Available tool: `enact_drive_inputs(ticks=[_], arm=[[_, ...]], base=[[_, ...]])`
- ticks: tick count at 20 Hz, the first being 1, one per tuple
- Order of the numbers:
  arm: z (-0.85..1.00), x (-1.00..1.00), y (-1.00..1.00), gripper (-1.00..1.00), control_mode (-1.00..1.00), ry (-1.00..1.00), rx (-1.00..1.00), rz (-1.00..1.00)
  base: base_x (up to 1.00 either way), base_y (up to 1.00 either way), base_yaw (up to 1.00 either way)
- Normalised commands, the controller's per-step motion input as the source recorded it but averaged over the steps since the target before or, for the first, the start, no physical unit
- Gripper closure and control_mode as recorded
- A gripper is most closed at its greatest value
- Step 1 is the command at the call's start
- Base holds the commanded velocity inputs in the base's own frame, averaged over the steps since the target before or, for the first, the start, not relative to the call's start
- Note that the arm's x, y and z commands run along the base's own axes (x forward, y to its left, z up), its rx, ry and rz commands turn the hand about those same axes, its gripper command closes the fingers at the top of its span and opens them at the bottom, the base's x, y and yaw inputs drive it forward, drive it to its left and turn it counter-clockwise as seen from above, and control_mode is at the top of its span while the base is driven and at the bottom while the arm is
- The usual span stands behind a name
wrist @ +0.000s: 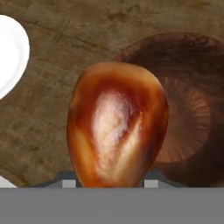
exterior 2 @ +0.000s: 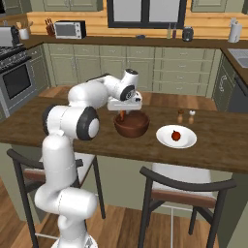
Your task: Pick the chicken drumstick and tomato from their plates and place them in the bowl. Then put the bowl in the fridge.
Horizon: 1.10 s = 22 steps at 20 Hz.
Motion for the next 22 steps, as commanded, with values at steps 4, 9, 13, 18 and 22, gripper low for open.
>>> enact_drive_inputs(ticks=[4,9,13,18,22], arm=[[-0.33,0.47,0.0,1.0,-1.0,0.0,-0.03,0.04],[-0.39,0.3,0.0,1.0,-1.0,0.0,-0.06,0.02],[-0.51,0.16,0.01,1.0,-1.0,0.0,-0.07,0.0],[-0.43,0.39,0.02,1.0,-1.0,0.0,-0.02,0.0],[-0.33,0.12,-0.03,-1.0,-1.0,0.0,-0.01,0.0]], base=[[0.0,0.0,0.0],[0.0,0.0,0.0],[0.0,0.0,0.0],[0.0,0.0,0.0],[0.0,0.0,0.0]])
